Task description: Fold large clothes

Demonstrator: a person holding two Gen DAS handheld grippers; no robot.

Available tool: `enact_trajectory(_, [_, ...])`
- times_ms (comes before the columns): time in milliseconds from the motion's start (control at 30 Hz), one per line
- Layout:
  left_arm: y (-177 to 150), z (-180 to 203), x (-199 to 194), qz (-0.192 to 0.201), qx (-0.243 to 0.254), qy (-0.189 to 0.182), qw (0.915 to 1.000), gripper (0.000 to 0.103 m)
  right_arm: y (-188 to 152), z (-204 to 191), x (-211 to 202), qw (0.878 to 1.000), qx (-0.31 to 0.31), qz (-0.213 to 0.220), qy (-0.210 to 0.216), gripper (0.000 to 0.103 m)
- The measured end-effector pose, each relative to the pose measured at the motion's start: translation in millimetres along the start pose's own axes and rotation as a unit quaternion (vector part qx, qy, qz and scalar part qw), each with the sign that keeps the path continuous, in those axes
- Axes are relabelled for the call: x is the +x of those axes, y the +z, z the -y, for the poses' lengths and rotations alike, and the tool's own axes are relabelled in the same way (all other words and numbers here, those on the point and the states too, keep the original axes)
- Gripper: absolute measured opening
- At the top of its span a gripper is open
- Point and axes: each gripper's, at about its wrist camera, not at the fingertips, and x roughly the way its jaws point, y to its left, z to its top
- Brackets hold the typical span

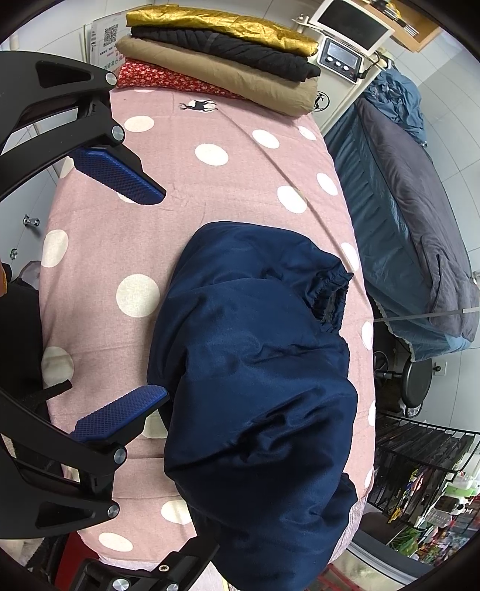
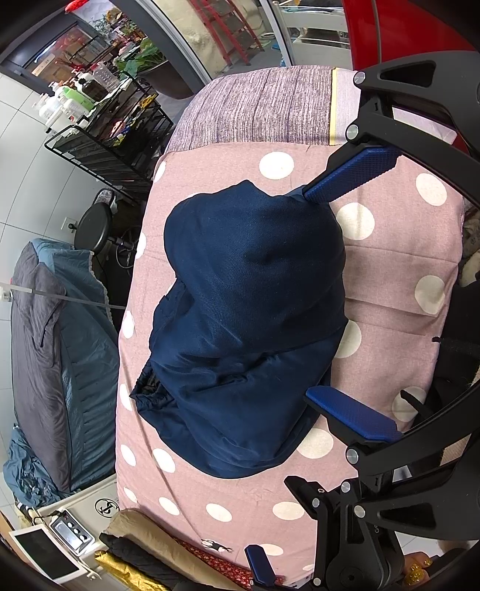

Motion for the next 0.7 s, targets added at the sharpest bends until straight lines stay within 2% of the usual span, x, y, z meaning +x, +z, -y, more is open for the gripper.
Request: enact_trajectory(700, [-0.6,1.0,0.0,-0.003,0.001,-0.001,1.0000,0.096,0.3,-1.4,1.5,1.000,-0.003,-0.001,-0.002,0.098])
